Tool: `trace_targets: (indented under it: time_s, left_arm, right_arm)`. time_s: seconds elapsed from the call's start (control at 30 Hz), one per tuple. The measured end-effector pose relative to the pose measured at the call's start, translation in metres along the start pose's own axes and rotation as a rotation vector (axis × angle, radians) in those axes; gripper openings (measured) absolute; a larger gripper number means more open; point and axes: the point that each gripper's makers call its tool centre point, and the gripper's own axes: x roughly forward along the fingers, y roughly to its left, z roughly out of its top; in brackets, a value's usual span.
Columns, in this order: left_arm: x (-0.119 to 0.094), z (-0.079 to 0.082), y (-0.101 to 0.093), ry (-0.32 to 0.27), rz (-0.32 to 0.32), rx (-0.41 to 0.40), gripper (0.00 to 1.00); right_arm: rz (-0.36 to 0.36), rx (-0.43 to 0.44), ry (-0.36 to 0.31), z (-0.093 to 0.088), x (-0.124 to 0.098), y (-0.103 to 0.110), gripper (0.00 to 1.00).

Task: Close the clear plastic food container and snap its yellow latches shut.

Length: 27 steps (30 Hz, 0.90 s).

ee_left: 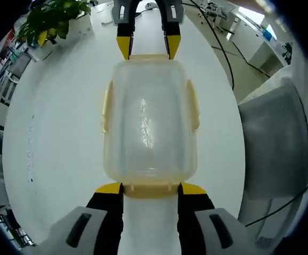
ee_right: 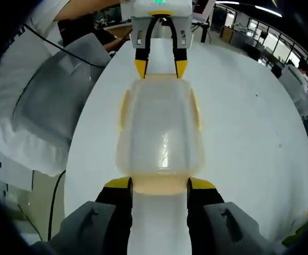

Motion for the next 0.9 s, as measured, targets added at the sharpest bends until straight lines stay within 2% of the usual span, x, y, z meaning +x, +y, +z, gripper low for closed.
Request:
trace_targets:
  time_s: [0.53, 0.63, 0.7, 0.73, 0.77, 0.8, 0.83, 0.87, 0.9]
  left_arm:
    - [0.001, 0.002, -0.005, -0.003, 0.0, 0.001, 0.34]
    - [0.001, 0.0, -0.002, -0.014, 0.022, 0.038, 0.34]
    - [0.0, -0.004, -0.003, -0.007, 0.028, 0.037, 0.32]
    - [-0.001, -0.01, -0.003, 0.013, 0.03, 0.029, 0.28]
    - [-0.003, -0.013, -0.003, 0.02, 0.028, 0.025, 0.22]
    - [-0.004, -0.017, -0.003, 0.021, 0.029, 0.02, 0.2]
    - [-0.005, -0.02, -0.002, 0.02, 0.034, 0.005, 0.22]
    - [-0.008, -0.024, 0.0, 0.015, 0.045, -0.047, 0.24]
    - [-0.009, -0.027, 0.0, 0.015, 0.044, -0.079, 0.24]
  right_arm:
    - [-0.003, 0.016, -0.003, -0.005, 0.003, 0.002, 0.37]
    - [0.008, 0.046, 0.023, -0.011, 0.005, 0.003, 0.36]
    - [0.01, 0.059, 0.066, -0.022, 0.006, 0.004, 0.25]
    - [0.013, 0.079, 0.11, -0.033, 0.006, 0.005, 0.17]
    - [0.009, 0.098, 0.12, -0.037, 0.007, 0.004, 0.12]
    - [-0.004, 0.121, 0.106, -0.038, 0.009, 0.003, 0.14]
    - [-0.015, 0.146, 0.09, -0.038, 0.01, 0.002, 0.21]
    - [-0.016, 0.178, 0.072, -0.038, 0.009, 0.002, 0.33]
    - [-0.02, 0.202, 0.063, -0.039, 0.009, 0.002, 0.41]
